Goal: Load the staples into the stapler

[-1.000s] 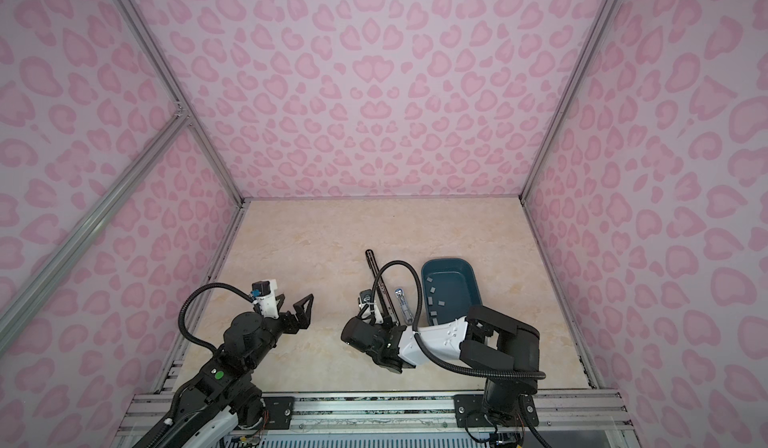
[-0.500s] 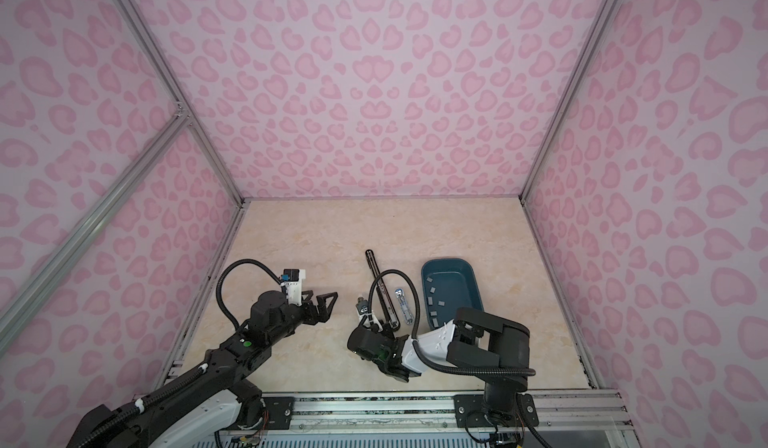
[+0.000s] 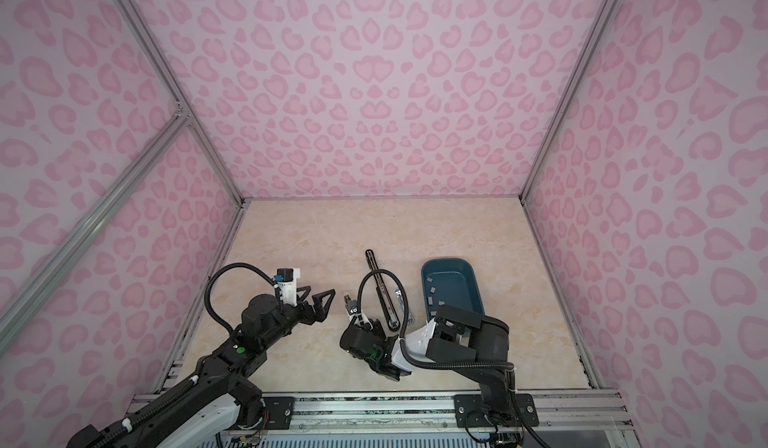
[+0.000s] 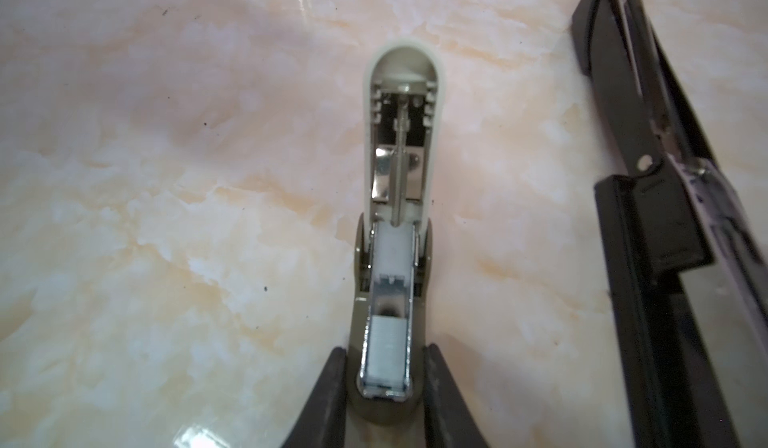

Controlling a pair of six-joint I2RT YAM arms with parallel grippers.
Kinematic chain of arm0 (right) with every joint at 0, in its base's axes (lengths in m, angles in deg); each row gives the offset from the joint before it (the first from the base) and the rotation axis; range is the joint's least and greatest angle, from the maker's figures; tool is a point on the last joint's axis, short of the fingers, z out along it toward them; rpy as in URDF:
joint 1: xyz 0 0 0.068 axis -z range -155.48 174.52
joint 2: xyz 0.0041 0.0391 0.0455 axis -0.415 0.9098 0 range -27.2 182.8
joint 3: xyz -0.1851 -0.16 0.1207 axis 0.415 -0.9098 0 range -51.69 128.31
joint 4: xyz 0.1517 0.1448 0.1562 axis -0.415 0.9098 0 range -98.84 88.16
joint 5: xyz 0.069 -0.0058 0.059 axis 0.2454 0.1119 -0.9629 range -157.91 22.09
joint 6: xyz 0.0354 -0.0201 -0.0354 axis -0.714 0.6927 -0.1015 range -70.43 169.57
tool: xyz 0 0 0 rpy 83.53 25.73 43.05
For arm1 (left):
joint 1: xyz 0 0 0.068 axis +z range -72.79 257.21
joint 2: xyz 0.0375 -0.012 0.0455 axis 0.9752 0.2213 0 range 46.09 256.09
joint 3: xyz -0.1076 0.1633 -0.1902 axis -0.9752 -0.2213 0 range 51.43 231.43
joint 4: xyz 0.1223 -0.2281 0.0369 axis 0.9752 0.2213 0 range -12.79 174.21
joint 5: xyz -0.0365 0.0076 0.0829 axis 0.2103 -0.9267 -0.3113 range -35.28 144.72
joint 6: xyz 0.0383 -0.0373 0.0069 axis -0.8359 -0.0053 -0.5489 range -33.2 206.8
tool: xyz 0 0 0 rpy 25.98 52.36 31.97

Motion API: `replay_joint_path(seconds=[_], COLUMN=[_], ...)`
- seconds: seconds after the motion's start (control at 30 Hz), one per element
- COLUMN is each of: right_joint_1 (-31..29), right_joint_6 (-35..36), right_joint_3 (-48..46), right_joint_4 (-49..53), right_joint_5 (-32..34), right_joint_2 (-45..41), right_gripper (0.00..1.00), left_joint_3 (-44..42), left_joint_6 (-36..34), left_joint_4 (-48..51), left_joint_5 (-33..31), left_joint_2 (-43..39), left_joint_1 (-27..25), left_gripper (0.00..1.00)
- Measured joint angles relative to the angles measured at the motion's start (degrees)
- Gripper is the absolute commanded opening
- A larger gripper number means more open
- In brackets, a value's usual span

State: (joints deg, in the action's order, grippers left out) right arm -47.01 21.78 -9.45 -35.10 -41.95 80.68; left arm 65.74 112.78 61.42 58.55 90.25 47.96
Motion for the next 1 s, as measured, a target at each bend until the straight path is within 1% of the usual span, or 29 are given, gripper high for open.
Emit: replay_joint_path(seconds=[0.1,0.2,0.27,0.37,0.43,0.5,0.6,0.7,1.0], right_joint_1=[-0.3,-0.5,-0.5,-0.5,-0.5,-0.8,-1.0,-1.2,-1.7], right_joint_6=[1.1,2.6,3.4,4.9,5.7,6.9,8.0,8.5,9.4], right_joint_3=[-0.9,-2.2,-3.0,-5.1,-7.5,-10.2,-12.9,-14.4,-13.4], right_joint_4=[-2.1,-4.8,-6.6,-10.7,-14.8,-19.7,-25.7,-29.0,-33.6], right_joint_5=[-0.5,-1.3,-1.8,-3.0,-4.0,-4.9,-5.5,-6.0,-4.9], right_joint_2=[0.0,0.1,0.1,0.2,0.2,0.4,1.0,1.5,4.9], right_gripper=[0.25,0.25,0.28,0.3,0.36,0.4,0.41,0.41,0.39], left_joint_3=[-0.7,-0.8,-0.8,-0.8,-1.5,-2.1,-2.8,-3.5,-3.9], left_joint_6=[0.4,0.6,1.1,2.5,3.5,4.0,4.5,4.9,4.8], left_joint_4=[0.0,-0.7,-1.0,-2.6,-4.8,-5.8,-6.7,-7.5,-8.1], left_joint_5=[0.3,2.0,3.5,6.3,8.0,9.4,10.8,11.1,12.9], left_joint_2=[-0.1,1.8,4.2,7.6,9.1,9.7,9.9,9.5,7.5], left_joint_1=[0.4,1.3,2.2,3.6,4.0,4.0,4.3,4.7,5.4], left_gripper=[0.97,0.97,0.96,1.0,0.99,0.99,0.99,0.99,0.99])
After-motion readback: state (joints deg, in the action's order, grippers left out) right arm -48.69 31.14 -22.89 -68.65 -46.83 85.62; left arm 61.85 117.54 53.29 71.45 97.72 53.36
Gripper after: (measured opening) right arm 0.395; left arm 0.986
